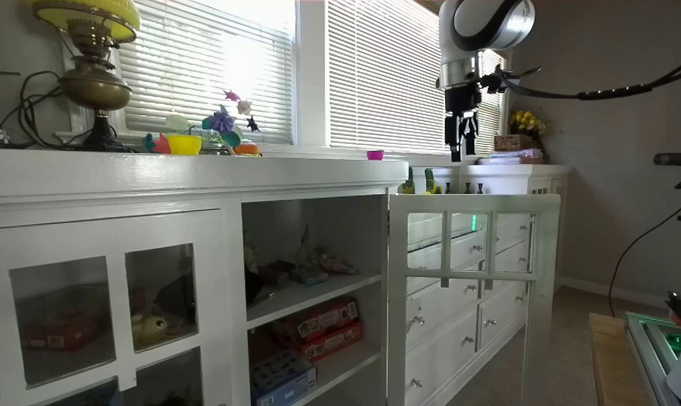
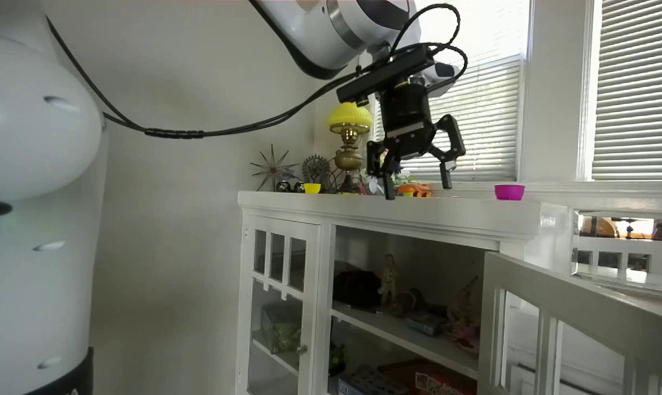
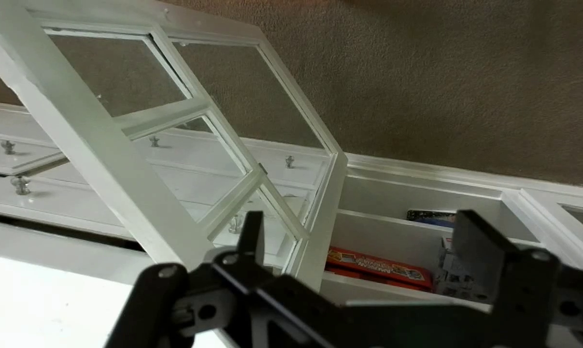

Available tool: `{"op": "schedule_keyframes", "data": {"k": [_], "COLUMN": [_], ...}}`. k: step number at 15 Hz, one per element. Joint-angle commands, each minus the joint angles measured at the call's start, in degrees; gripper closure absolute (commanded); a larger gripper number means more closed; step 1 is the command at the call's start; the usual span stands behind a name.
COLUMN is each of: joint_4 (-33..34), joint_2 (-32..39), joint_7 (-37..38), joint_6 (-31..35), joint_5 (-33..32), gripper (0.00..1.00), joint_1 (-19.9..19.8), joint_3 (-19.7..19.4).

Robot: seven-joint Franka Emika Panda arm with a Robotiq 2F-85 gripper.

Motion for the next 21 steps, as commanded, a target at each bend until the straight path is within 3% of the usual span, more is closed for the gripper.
{"op": "schedule_keyframes", "data": {"k": [1, 7, 14, 15, 17, 21], "joint_4": [6.65, 20.78, 41.03, 32.73, 37.17, 39.13], "joint_2": [5.98, 16.95, 30.19, 24.7, 27.77, 29.55], "joint_7": [2.14, 6.14, 6.05, 5.21, 5.24, 5.3], "joint_6": [-1.67, -3.95, -3.3, -1.29, -1.39, -1.6], "joint_5": [2.17, 6.12, 21.67, 17.55, 19.48, 19.79], "gripper": [0.0, 0.0, 0.0, 0.0, 0.0, 0.0], "joint_1": [0.75, 1.36, 1.75, 1.89, 1.77, 1.67], "joint_3": [-0.52, -0.45, -0.54, -0.34, -0.27, -0.27]}}
